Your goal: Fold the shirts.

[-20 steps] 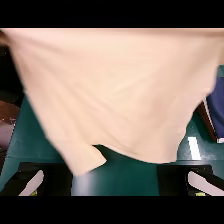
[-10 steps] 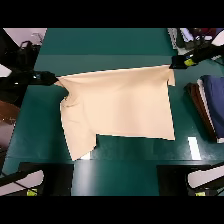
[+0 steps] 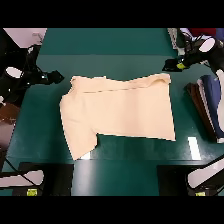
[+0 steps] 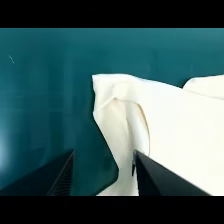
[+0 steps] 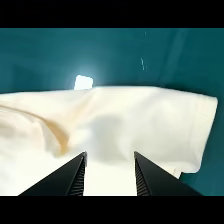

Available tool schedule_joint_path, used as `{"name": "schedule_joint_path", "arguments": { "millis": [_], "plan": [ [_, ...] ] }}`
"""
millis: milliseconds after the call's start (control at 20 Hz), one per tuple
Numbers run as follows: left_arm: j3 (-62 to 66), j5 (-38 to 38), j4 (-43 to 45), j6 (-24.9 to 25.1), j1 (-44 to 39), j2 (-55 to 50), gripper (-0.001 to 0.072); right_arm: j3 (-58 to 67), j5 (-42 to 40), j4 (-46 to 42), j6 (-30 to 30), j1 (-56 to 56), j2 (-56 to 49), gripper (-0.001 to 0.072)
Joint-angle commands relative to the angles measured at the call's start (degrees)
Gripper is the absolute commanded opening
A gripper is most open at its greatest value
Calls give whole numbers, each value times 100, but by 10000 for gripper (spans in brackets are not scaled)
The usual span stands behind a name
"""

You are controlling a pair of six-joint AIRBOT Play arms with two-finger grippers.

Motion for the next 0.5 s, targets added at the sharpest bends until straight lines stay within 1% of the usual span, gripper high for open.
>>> {"name": "schedule_joint_path", "arguments": {
  "millis": [0, 100, 150, 200, 250, 350, 450],
  "plan": [
    [133, -831, 39, -232, 264, 208, 456, 487, 857, 7, -26, -129, 15, 358],
    [131, -1836, 299, -315, 588, 459, 455, 463, 1552, 9, -188, -267, 258, 358],
    [57, -2312, 522, -323, 715, 557, 456, 262, 1766, 17, -208, -343, 468, 358],
    [-107, -2632, 675, -321, 811, 664, 455, -44, 1869, 122, -280, -420, 708, 358],
    [-378, -2809, 774, -323, 879, 811, 456, -448, 1906, 363, -317, -520, 986, 358],
    [-1093, -2723, 702, -339, 879, 1093, 455, -1342, 1878, 920, -337, -708, 1539, 358],
    [-1825, -2575, 411, -337, 881, 1279, 456, -2260, 1827, 1167, -354, -844, 2092, 358]
  ]
}}
